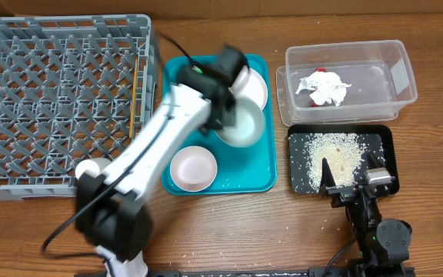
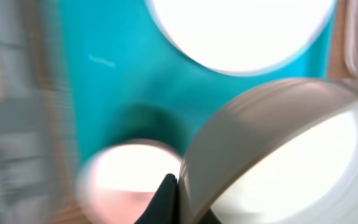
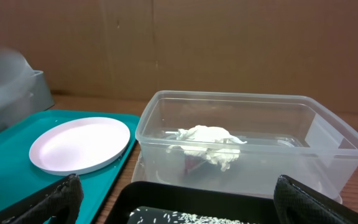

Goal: Sort waste into correct bins and load items into the dishwasher
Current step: 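Lift the grey bowl and stand it upright in the dish rack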

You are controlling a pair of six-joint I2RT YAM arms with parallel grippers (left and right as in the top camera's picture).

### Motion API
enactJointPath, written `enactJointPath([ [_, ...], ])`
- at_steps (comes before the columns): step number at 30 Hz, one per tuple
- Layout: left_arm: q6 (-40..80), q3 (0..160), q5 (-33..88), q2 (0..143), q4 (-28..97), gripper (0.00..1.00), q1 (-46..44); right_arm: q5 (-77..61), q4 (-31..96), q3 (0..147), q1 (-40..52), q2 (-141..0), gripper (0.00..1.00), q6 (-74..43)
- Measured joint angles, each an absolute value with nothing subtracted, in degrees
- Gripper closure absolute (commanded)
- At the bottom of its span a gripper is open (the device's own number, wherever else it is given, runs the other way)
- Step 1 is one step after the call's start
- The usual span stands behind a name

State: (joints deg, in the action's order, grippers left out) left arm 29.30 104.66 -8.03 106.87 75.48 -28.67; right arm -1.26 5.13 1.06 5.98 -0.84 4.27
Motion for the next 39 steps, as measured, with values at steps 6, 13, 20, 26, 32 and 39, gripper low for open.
enactJointPath([
  [6, 26.09, 109.73, -32.32, 101.19, 85.78, 0.96, -23.70, -1.23, 5.10, 1.06, 5.98, -0.84, 0.00, 4.34],
  [13, 24.88, 106.19, -50.43, 103.13, 83.79, 0.96, -14.96, -1.23, 5.06, 1.06, 5.98, -0.84, 0.00, 4.32],
  [20, 24.80, 105.78, -61.01, 105.58, 77.08, 0.96, -9.19, -1.21, 5.10, 1.06, 5.98, -0.84, 0.00, 4.27],
  [26, 24.77, 105.78, -63.75, 109.71, 73.82, 0.96, -6.59, -1.23, 5.08, 1.06, 5.98, -0.84, 0.00, 4.32],
  [32, 23.53, 105.78, -64.66, 117.99, 73.63, 0.96, -6.55, -1.26, 5.10, 1.06, 5.98, -0.84, 0.00, 4.34],
  [39, 21.80, 105.75, -67.90, 123.17, 73.47, 0.96, -7.03, -1.23, 5.08, 1.06, 5.98, -0.84, 0.00, 4.32],
])
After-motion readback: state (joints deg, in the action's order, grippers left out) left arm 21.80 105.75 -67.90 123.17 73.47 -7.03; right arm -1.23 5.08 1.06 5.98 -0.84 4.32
